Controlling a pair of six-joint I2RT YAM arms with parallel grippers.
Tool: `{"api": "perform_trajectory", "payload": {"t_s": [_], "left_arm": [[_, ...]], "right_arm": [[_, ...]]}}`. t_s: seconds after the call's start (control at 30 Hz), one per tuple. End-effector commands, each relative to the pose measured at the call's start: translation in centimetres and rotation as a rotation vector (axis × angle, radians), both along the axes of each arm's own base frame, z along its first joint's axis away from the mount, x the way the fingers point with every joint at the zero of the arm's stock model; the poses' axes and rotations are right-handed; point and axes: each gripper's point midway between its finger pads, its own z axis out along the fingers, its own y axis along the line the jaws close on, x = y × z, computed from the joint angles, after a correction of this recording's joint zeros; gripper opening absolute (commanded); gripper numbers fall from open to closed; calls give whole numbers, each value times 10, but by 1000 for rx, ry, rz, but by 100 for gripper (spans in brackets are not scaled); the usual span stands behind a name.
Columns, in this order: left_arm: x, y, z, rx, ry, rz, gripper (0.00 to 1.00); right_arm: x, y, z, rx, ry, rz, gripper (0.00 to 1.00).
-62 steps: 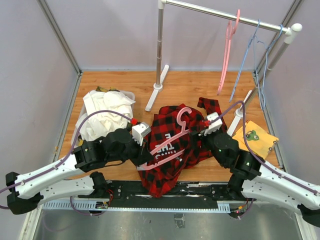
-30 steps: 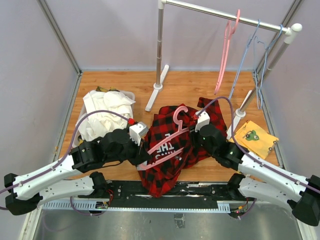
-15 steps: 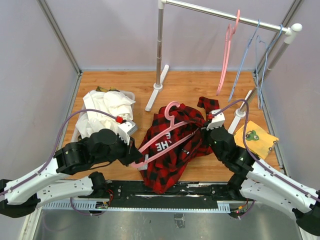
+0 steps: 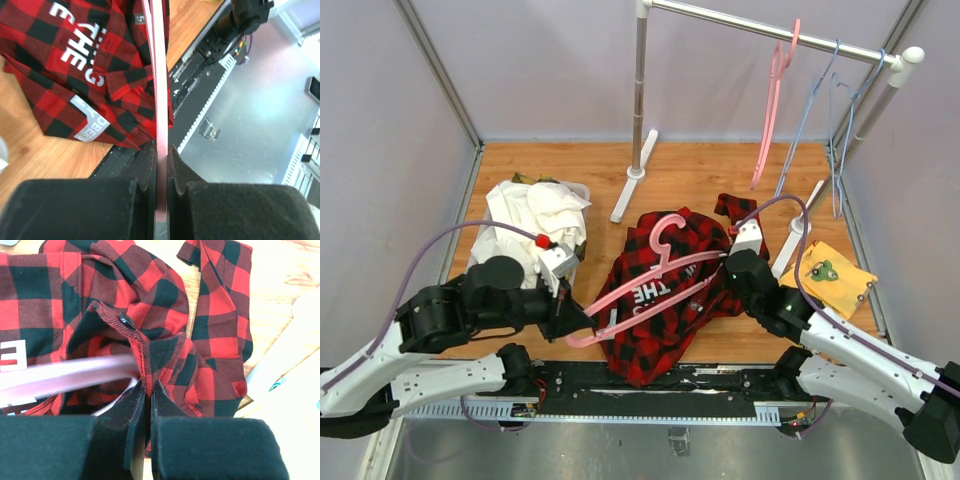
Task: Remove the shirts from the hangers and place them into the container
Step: Remove the shirt from the hanger, then place the hanger at the clothesline.
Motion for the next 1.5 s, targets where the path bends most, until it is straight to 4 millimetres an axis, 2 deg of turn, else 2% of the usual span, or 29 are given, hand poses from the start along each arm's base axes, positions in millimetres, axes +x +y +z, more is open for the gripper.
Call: {"api": "perform_trajectory", "payload": {"t_s": [0.0,0.2,0.33,0.53,0.63,0.67,0.77,0.8,0.9,1.13,1.27,1.33,1.4,1.47], "left_arm": [[10,21,54,-140,-113,98,1],[22,46,79,-208,-177,233,0],[32,52,80,-206,-197,294,0],[48,49,65,-152,-204,366,1],[55,39,64,-156,-216,373,1],[57,36,66,-159,-221,373,1],[65,26,68,-144,-241,373,0],[68,22,69,-135,-249,374,0],[78,15,70,-97,-268,390,0],[97,-1,76,-61,-309,417,0],[116,-10,94,-37,-366,465,1],[130,-18,108,-22,-414,496,0],[144,-37,120,4,-451,487,0],[156,-54,130,33,-473,478,0]], "right_arm": [[7,-18,11,28,-29,-100,3],[7,-24,0,57,8,-97,3],[5,-16,8,83,-5,-43,6],[-14,40,25,186,-75,345,11],[-43,75,33,225,-80,635,12],[-56,85,35,244,-70,731,16],[-90,105,41,293,-28,958,42],[-95,105,43,297,-18,984,49],[-98,100,49,285,-19,978,54],[-100,87,62,288,-130,938,60],[-107,87,79,350,-151,936,60],[-115,88,95,396,-165,965,63],[-125,90,110,434,-197,1010,68],[-131,90,117,452,-226,1039,75]]}}
